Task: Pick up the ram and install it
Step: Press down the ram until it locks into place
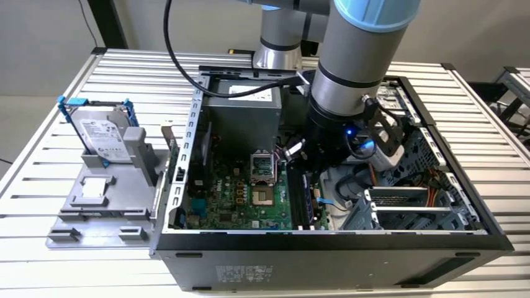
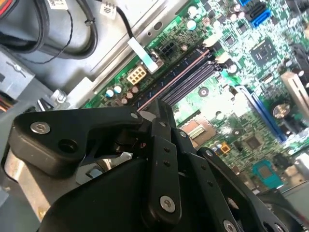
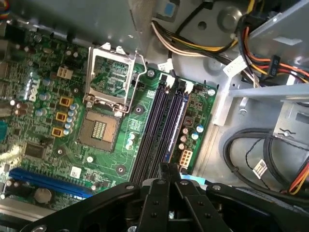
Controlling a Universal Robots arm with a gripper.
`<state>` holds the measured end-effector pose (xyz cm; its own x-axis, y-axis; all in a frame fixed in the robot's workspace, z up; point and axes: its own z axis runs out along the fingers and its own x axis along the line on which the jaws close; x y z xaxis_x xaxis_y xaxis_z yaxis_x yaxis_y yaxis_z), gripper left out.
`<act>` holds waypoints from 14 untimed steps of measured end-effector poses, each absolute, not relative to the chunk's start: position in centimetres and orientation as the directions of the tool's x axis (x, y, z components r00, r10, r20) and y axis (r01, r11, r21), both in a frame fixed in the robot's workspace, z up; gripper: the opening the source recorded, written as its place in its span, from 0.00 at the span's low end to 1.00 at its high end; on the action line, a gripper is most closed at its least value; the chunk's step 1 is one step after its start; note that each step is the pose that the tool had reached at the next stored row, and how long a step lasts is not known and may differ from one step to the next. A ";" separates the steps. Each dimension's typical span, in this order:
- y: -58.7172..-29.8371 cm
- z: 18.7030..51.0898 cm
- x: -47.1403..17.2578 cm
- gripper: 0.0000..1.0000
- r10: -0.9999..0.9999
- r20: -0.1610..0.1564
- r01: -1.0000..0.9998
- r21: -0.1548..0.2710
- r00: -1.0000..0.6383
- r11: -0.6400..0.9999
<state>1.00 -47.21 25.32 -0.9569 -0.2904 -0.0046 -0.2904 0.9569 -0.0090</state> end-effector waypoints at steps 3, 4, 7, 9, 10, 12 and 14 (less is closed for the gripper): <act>-47.2 25.3 1.0 0.00 -0.341 -0.005 -0.341 -0.009 -0.940 0.940; -47.2 25.3 1.0 0.00 -0.358 -0.005 -0.358 -0.009 -0.934 0.934; -47.2 25.3 1.0 0.00 -0.409 -0.005 -0.408 -0.009 -0.913 0.913; -47.2 25.3 1.0 0.00 -0.442 -0.005 -0.442 -0.009 -0.897 0.897; -47.2 25.3 1.0 0.00 -0.457 -0.005 -0.457 -0.009 -0.889 0.889; -47.2 25.3 1.0 0.00 -0.490 -0.005 -0.490 -0.009 -0.872 0.872; -47.2 25.3 1.0 0.00 -0.522 -0.005 -0.522 -0.009 -0.853 0.853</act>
